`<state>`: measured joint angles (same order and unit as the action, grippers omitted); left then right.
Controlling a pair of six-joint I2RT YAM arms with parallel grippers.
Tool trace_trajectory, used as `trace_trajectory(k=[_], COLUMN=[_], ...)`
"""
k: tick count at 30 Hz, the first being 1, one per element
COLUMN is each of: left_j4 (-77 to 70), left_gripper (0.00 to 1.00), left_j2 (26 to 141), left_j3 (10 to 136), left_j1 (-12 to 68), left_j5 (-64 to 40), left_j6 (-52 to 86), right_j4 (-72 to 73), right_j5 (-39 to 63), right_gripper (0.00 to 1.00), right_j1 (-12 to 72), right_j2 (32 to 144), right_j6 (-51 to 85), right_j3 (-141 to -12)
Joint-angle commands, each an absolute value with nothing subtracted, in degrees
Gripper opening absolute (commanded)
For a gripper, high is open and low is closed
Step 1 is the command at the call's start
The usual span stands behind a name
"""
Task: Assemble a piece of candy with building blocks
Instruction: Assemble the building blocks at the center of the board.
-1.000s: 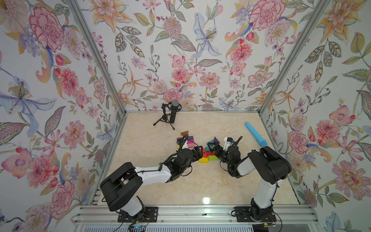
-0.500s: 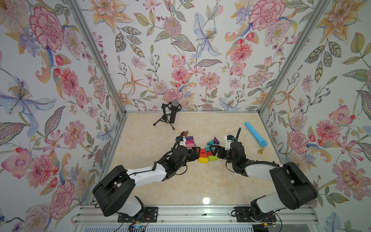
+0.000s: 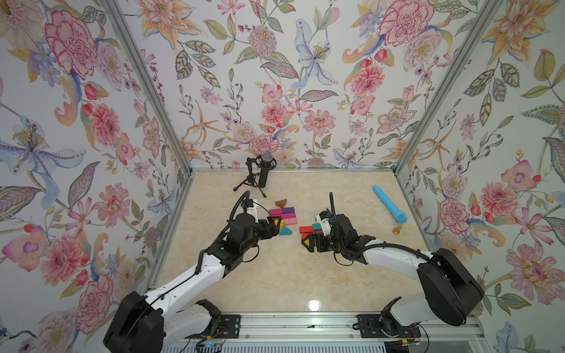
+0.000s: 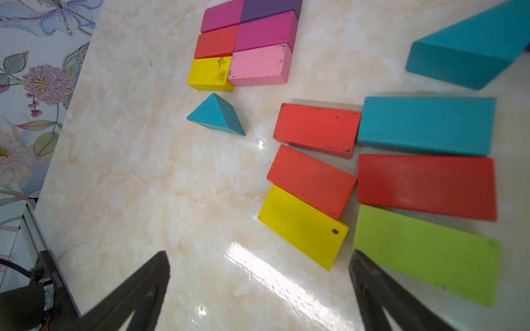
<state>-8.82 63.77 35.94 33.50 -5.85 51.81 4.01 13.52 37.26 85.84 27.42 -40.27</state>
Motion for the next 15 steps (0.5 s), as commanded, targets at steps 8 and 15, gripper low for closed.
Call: trace_trajectory(k=[8, 15], left_j4=[-9.0, -10.3], left_gripper=[0.82, 0.82], left_j2=[64.5, 65.8], left_j3=[34.2, 34.1], left_j1=[32.4, 32.2], left_j5=[-7.5, -7.7], left_j6=[51.3, 51.6], right_j4=[3.9, 5.1], right_j5=[13.8, 13.8], right_gripper=[1.0, 1.0], right_j1=[41.2, 41.7], right_j2=[90.1, 93.3], right_j6=[28.9, 29.4], right_j3=[-42.3, -42.4])
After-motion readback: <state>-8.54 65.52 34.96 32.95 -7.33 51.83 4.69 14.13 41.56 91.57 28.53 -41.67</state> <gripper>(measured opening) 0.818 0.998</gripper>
